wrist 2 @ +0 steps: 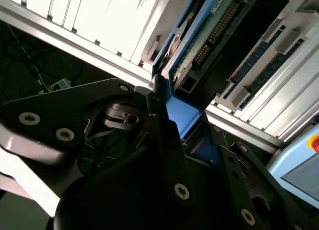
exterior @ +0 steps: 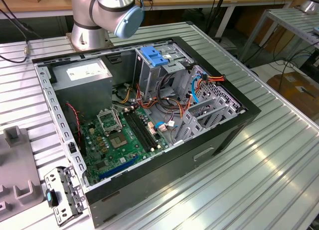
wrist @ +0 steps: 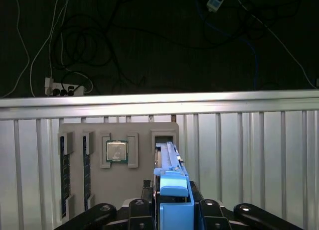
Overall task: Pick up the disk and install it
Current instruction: 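Pick up the disk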
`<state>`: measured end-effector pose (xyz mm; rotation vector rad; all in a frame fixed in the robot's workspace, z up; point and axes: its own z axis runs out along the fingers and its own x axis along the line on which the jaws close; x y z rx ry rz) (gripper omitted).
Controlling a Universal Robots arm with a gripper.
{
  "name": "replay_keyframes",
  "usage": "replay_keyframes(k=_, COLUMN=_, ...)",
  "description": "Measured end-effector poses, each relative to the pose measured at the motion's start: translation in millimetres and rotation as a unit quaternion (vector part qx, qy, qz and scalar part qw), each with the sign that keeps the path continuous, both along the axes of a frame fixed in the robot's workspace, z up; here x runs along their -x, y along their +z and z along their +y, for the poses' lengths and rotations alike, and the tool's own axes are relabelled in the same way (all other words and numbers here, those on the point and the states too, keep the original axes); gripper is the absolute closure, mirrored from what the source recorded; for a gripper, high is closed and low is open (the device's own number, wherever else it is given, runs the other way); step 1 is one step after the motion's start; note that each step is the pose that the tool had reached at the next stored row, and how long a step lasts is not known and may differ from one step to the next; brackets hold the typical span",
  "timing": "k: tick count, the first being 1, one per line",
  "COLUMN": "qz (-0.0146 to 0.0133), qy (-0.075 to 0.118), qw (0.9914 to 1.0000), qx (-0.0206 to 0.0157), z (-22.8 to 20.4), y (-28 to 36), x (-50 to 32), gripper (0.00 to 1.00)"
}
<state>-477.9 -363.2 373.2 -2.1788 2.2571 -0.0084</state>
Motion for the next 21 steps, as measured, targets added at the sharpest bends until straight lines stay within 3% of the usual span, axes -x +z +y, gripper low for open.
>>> replay_keyframes(k=21, qz=0.0000, qy=0.000, qw=1.00000, qx=0.0000, z=0.0, y=12.4, x=0.0, gripper=0.63)
